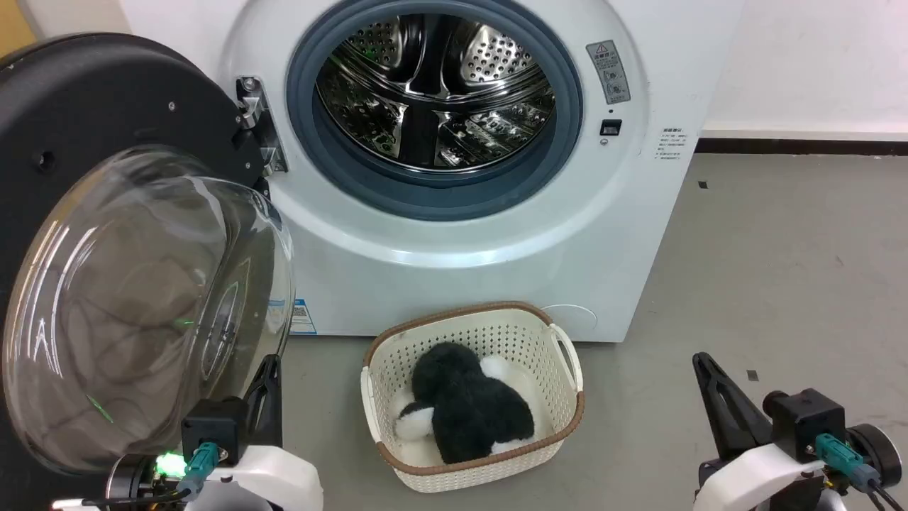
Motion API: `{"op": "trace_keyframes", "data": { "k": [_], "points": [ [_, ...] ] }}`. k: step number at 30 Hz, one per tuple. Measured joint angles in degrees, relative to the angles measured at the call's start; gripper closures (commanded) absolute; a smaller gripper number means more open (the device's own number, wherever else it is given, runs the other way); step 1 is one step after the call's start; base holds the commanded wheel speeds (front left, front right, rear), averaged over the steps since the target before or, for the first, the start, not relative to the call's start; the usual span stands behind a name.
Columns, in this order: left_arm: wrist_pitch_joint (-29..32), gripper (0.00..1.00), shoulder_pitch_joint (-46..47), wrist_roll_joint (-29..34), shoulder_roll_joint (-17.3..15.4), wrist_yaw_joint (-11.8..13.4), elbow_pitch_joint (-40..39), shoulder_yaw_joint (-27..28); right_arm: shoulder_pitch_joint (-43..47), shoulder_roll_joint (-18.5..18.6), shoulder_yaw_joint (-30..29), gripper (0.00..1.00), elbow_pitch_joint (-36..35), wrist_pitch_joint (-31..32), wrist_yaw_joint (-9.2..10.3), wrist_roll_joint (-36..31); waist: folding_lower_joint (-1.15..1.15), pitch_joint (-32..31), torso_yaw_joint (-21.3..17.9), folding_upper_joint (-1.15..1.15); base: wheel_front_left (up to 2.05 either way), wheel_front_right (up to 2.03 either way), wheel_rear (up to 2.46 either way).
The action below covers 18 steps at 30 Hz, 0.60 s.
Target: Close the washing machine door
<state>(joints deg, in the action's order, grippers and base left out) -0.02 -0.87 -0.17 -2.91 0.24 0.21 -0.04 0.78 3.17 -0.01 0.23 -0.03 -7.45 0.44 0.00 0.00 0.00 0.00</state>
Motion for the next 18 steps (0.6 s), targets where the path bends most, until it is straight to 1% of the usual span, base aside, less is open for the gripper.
{"op": "trace_keyframes", "data": {
  "k": [18],
  "points": [
    [0.0,1.0,0.0,0.0,0.01,0.0,0.0,-0.02,0.0,0.0,-0.01,1.0,0.0,0.0,0.0,0.0,0.0,0.0,0.0,0.0,0.0,0.0,0.0]
  ]
}}
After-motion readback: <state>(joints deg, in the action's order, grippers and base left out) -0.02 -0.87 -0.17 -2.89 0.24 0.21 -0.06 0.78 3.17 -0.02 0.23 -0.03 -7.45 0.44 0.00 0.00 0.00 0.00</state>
